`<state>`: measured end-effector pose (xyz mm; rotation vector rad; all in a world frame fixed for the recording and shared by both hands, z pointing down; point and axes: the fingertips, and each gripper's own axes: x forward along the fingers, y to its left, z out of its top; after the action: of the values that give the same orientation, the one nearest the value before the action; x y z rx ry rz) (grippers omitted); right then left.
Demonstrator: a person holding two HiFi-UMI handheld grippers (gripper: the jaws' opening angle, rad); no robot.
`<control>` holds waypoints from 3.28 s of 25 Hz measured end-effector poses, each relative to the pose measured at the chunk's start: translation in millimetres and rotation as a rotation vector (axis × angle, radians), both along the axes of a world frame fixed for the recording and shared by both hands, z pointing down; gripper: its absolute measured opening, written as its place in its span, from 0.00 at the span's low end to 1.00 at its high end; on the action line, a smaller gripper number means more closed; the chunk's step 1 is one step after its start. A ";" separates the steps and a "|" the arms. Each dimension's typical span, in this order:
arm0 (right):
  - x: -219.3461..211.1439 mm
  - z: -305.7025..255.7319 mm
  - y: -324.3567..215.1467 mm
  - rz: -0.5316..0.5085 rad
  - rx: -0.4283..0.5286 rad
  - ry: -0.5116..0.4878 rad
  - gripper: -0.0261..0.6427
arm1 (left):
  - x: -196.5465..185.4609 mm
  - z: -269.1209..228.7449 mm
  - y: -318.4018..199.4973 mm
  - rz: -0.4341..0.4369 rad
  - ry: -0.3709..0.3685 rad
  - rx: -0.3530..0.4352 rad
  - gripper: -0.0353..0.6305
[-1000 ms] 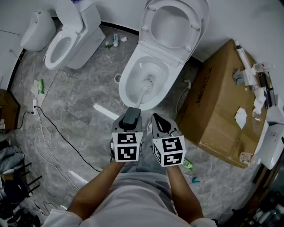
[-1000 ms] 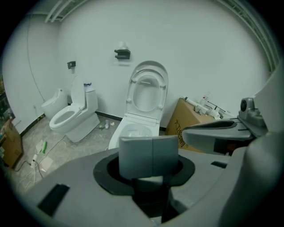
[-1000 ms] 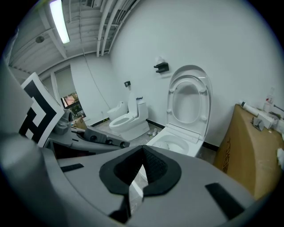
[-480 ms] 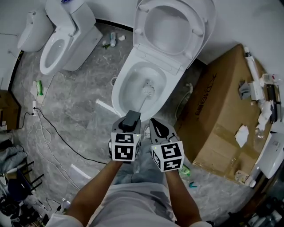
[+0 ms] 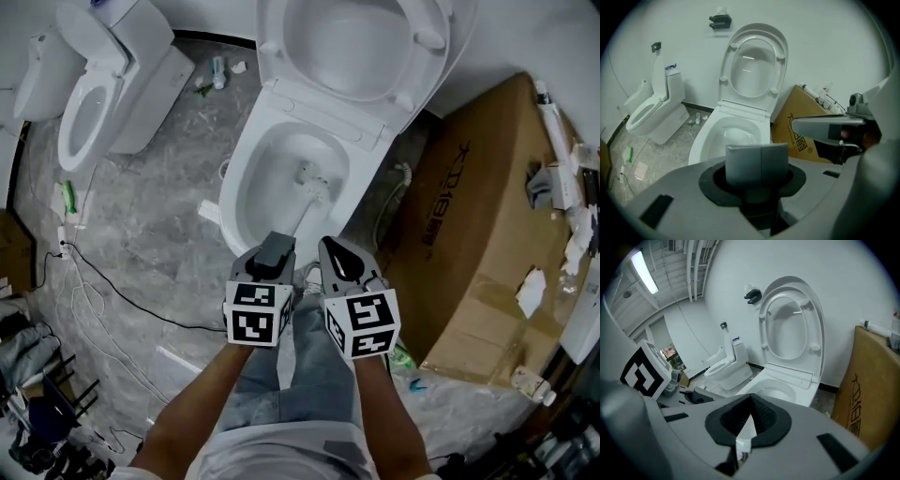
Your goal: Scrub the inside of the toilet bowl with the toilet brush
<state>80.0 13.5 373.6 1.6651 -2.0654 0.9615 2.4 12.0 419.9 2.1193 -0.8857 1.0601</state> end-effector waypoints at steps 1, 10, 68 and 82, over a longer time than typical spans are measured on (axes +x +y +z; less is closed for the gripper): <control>-0.6 7.3 -4.7 0.008 0.000 -0.003 0.04 | 0.4 8.6 -2.0 0.007 0.011 -0.008 0.29; -7.9 57.3 -29.2 0.019 0.000 0.021 0.04 | 2.5 62.4 -16.9 0.078 0.063 -0.032 0.29; -34.1 85.9 -49.6 -0.117 -0.042 -0.010 0.04 | -68.2 74.6 -94.6 -0.135 -0.128 0.069 0.29; -41.9 84.3 -48.0 -0.163 -0.075 0.013 0.04 | -96.5 64.8 -60.6 -0.130 -0.209 0.005 0.29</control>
<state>38.0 -34.5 457.9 1.4375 -2.0924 0.9587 -94.0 -48.5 484.7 1.9501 -1.1101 1.2274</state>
